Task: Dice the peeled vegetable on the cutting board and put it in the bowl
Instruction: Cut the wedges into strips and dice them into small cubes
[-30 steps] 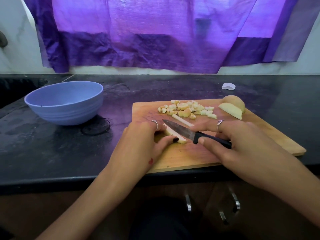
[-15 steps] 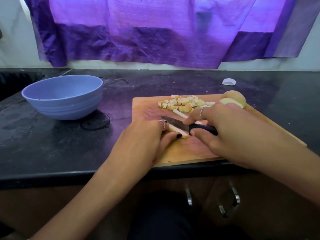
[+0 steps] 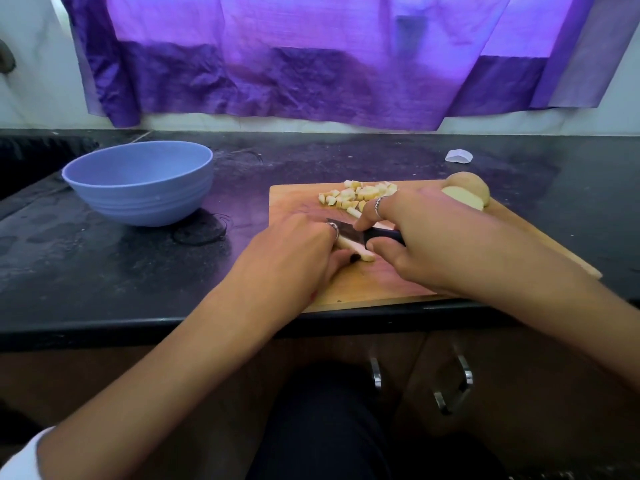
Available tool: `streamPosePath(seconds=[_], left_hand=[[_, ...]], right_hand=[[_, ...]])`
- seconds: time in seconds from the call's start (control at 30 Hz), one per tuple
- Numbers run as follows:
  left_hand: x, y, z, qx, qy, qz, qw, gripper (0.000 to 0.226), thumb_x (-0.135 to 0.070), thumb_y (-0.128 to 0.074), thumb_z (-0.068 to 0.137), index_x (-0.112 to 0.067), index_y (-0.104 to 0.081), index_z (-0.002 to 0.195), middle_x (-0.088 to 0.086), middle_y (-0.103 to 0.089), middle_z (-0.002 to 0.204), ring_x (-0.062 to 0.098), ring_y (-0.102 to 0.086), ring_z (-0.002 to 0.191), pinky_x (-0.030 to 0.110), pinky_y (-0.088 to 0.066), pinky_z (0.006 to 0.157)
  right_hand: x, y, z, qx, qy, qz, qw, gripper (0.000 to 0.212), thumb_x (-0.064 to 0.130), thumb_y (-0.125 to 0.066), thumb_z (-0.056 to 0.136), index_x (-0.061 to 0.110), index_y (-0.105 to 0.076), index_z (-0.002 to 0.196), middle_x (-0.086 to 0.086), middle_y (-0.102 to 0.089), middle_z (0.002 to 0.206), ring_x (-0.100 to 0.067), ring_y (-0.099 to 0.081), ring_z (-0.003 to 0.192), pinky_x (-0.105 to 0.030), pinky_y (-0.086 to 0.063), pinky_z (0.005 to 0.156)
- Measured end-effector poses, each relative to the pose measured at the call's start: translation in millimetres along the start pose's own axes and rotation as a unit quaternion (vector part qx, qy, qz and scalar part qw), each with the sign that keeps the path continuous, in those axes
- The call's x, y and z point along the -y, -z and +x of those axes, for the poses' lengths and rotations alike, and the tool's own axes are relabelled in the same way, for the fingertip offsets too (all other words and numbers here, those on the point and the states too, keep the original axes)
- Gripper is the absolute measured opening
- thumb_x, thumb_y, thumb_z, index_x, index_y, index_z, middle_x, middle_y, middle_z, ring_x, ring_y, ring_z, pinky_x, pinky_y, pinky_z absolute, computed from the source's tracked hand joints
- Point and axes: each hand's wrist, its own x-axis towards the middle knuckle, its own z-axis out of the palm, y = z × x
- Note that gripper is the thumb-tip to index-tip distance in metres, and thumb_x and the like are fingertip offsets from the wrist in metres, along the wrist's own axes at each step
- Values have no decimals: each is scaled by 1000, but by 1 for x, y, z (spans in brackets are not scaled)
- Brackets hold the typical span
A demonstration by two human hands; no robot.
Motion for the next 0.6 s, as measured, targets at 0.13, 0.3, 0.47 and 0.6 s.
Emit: streamPosePath(seconds=[0.13, 0.3, 0.47, 0.6], left_hand=[[0, 1, 1, -8, -17, -19, 1000, 37, -48, -42, 95, -22, -62, 113, -11, -53, 131, 16, -50, 109, 27, -40, 72], [-5, 7, 1, -14, -27, 27, 999, 39, -46, -40, 97, -16, -61, 110, 0, -56, 126, 22, -49, 108, 20, -19, 66], [-4, 6, 3, -17, -40, 37, 998, 42, -48, -38, 97, -13, -60, 105, 4, -57, 121, 22, -50, 107, 22, -18, 64], [2, 4, 7, -2, -54, 20, 998, 40, -45, -41, 97, -11, -62, 104, 4, -59, 113, 18, -48, 92, 22, -22, 63]], right_hand=[[4, -9, -8, -17, -1, 21, 1000, 22, 32, -49, 95, 33, -56, 116, 0, -60, 98, -24, -60, 90, -36, -49, 84], [-3, 3, -14, 21, -5, 47, 999, 26, 32, -51, 95, 37, -54, 120, 1, -55, 100, -21, -53, 97, -28, -40, 76], [-19, 21, -38, 35, 18, 33, 999, 19, 44, -53, 90, 47, -55, 109, 11, -51, 91, -16, -49, 93, -37, -47, 86], [-24, 25, -63, 21, 49, 7, 999, 21, 47, -50, 89, 50, -51, 110, 15, -42, 90, -12, -43, 87, -28, -41, 77]])
